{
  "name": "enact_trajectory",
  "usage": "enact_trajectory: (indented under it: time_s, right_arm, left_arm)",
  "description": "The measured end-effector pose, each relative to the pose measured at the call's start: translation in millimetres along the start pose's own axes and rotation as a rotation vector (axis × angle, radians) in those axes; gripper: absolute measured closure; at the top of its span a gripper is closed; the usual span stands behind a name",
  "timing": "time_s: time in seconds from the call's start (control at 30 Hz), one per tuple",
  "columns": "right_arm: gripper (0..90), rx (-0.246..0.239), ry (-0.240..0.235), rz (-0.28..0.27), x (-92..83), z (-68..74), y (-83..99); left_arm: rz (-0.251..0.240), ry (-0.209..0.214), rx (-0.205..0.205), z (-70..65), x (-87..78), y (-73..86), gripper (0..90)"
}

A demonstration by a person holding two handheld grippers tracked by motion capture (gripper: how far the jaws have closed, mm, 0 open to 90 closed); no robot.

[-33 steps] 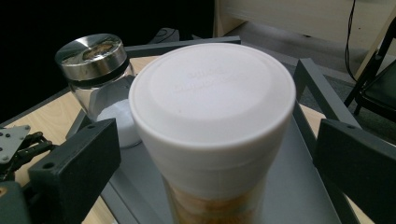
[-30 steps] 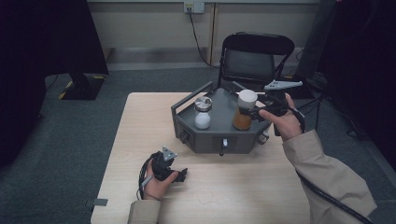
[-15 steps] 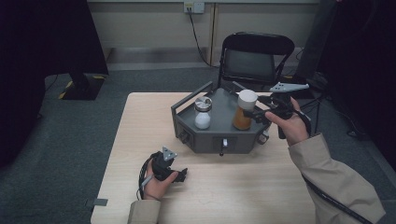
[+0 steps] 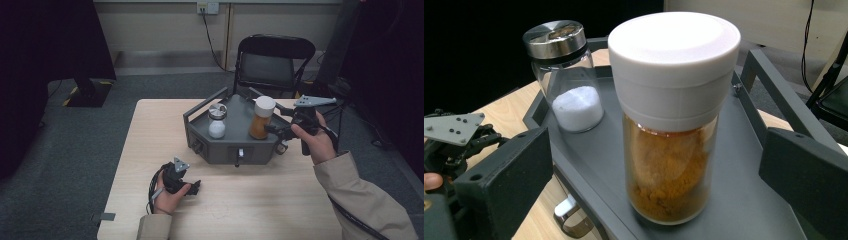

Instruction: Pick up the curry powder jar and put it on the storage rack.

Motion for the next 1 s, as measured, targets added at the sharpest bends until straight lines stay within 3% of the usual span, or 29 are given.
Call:
enact_trajectory:
  time_s: [0.67,1.0]
  right_arm:
    - [0.0,-0.012,-0.034,-0.016,-9.8,9.7,16.0]
    - [0.0,-0.017,-0.026,-0.029,-20.3,12.0,29.2]
  left_arm:
    - [0.000,0.000,0.000,0.0,0.0,0.0,0.2]
    - [0.000,0.000,0.000,0.0,0.0,0.0,0.2]
Point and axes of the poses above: each handheld gripper's, and its own axes: x roughly forward along the jaws, y roughly out of its underside, z roughly to its left, the point moved 8 cm from there along x, roughly forward along the jaws, and after that the axes turned 11 degrees about -y, right-handed, at the moved point
